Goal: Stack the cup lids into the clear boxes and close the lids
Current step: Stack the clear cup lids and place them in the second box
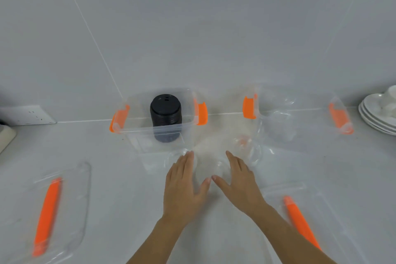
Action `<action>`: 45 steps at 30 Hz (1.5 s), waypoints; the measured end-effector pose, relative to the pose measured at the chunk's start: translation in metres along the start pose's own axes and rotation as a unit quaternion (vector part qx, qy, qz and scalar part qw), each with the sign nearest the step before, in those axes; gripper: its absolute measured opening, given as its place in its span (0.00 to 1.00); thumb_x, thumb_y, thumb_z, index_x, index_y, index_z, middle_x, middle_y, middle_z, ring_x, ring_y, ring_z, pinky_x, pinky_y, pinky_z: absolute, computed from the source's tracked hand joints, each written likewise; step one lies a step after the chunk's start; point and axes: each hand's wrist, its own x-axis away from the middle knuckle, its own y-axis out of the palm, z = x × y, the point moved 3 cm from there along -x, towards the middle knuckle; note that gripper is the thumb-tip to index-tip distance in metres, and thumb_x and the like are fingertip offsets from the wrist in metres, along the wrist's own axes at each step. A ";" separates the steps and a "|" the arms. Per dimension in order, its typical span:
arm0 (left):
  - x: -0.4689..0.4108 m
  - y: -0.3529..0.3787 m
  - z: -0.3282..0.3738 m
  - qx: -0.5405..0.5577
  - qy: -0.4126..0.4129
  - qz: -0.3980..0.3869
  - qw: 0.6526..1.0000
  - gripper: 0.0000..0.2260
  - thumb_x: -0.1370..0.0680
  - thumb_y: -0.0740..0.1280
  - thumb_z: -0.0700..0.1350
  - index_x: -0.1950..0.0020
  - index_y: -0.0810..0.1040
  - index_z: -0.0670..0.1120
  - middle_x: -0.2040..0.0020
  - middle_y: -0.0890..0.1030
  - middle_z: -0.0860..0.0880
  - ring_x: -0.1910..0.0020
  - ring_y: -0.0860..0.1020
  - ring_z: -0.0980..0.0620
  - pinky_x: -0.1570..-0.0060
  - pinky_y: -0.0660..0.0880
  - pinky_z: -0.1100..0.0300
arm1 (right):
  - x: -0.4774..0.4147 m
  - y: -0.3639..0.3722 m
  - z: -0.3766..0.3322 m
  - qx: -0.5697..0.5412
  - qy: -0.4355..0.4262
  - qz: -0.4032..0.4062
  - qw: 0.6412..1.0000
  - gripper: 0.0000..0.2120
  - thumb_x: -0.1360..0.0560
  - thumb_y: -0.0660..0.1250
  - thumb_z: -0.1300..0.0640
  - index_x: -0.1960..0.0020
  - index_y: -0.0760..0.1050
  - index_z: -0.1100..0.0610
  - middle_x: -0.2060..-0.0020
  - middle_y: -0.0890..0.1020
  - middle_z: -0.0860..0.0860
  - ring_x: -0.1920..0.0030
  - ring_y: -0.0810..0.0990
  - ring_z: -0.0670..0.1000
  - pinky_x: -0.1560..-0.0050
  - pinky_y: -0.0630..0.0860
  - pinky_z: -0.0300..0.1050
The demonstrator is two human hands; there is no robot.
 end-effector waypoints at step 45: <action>-0.059 0.024 0.058 0.441 -0.302 -0.014 0.845 0.11 0.25 0.68 0.39 0.44 0.75 0.46 0.54 0.78 0.44 0.60 0.79 0.49 0.66 0.79 0.60 | -0.045 -0.066 0.028 -0.425 0.120 0.033 0.896 0.18 0.29 0.66 0.68 0.42 0.71 0.53 0.42 0.75 0.51 0.52 0.78 0.53 0.59 0.73 0.37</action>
